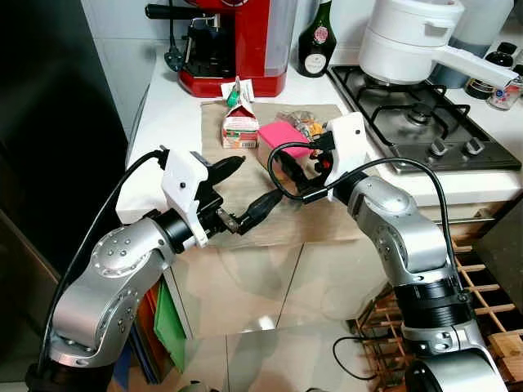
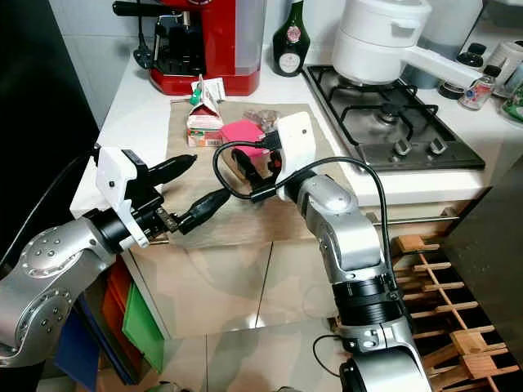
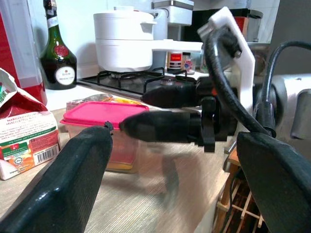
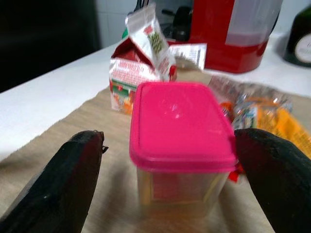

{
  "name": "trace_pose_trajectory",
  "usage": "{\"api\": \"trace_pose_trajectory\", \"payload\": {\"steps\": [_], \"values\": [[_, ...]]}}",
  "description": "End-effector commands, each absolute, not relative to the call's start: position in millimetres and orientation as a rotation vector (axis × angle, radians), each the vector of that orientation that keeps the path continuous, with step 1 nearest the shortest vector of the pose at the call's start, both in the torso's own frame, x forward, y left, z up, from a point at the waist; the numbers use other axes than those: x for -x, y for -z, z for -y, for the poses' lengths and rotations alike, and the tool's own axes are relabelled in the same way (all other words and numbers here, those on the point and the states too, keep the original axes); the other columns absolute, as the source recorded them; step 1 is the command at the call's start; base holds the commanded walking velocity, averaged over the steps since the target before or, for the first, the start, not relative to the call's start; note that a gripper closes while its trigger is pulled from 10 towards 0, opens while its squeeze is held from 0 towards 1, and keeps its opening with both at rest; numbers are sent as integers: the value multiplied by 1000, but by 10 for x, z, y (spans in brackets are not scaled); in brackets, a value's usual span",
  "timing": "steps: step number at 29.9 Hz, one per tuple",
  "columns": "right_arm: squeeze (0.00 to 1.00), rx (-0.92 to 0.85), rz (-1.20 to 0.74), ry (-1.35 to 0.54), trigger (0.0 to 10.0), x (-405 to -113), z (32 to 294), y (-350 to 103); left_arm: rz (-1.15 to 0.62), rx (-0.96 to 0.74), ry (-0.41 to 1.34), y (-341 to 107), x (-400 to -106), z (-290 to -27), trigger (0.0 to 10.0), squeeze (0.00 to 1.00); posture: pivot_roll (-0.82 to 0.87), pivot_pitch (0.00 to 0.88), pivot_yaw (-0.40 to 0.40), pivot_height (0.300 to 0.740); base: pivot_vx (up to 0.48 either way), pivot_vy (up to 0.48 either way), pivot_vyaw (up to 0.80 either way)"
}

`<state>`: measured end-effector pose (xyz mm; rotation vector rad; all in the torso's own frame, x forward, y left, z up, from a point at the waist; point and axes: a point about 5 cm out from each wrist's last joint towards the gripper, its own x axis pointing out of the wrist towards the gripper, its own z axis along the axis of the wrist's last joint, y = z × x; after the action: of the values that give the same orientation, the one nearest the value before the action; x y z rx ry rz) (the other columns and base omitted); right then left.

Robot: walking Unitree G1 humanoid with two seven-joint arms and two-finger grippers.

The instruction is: Restocking fridge

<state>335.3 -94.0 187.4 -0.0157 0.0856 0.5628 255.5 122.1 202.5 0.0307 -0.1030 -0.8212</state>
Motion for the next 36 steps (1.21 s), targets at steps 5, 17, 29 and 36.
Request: {"api": "trace_pose_trajectory", "payload": {"steps": [5, 17, 29, 36], "values": [[0, 31, -125, -587, 10000, -3368, 889, -1822, 127, -40, 821, -2069, -2536, -1206, 10000, 0, 10, 0, -43, 740, 0, 0, 0], [0, 11, -145, -579, 10000, -3377, 844, -1757, 122, -39, 826, -2063, -2540, -1195, 10000, 0, 6, 0, -38, 740, 0, 0, 0], [0, -10, -152, -581, 0, -3367, 833, -1735, 119, -8, 818, -2069, -2543, -1184, 10000, 0, 8, 0, -46, 740, 0, 0, 0], [0, -17, -161, -586, 0, -3370, 827, -1720, 120, 11, 805, -2088, -2560, -1193, 10000, 0, 11, 0, -48, 740, 0, 0, 0]]}}
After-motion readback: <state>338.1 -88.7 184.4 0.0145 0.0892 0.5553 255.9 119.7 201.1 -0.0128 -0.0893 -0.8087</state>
